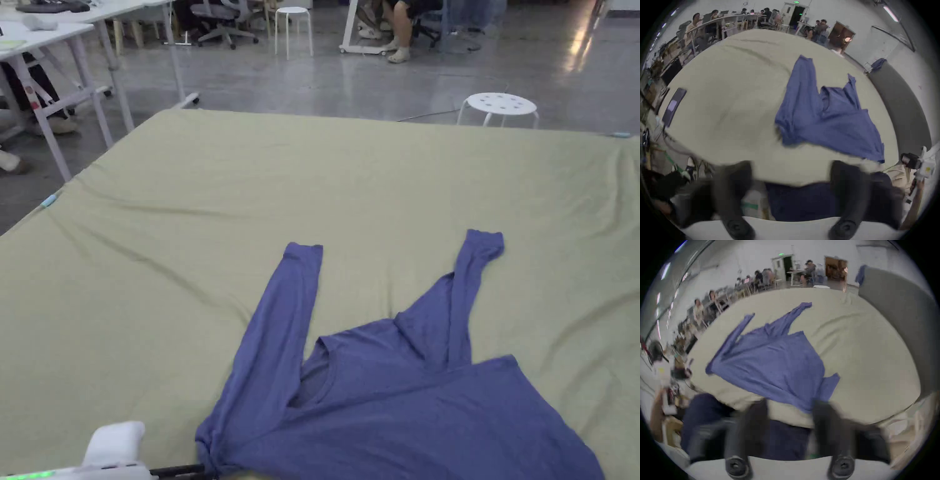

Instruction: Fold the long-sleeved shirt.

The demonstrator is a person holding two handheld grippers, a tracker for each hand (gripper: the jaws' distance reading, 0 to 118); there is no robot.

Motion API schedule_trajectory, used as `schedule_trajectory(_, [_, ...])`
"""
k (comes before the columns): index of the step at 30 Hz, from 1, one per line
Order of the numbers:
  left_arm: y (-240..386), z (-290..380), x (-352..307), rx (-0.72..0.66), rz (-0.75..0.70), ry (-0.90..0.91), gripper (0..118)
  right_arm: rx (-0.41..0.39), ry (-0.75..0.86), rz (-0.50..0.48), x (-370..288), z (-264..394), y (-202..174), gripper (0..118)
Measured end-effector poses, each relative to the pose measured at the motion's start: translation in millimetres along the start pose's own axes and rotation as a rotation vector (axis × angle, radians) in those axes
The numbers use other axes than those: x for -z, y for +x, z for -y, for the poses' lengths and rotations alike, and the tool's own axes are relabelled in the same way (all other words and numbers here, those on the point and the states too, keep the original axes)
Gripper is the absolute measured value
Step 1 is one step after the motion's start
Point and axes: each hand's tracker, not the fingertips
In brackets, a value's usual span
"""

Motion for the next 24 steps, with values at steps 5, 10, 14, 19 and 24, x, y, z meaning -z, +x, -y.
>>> schedule_trajectory(5, [-4,2,2,-0.078,0.110,0.001,0,-0.059,-0.014,0.014,8,-10,-16,0])
schedule_trajectory(10, [34,-82,3,0.111,-0.032,0.244,95,0.023,0.005,-0.030,18,-22,-25,0])
schedule_trajectory(14, [50,-170,64,0.108,-0.011,0.270,117,0.096,-0.007,-0.084,31,-23,-23,0])
schedule_trajectory(19, [51,-204,180,0.101,-0.130,0.092,92,0.070,-0.089,-0.071,49,-14,-23,0])
schedule_trajectory(24, [66,-190,213,0.300,-0.282,0.061,75,0.039,-0.101,-0.053,66,-33,-19,0])
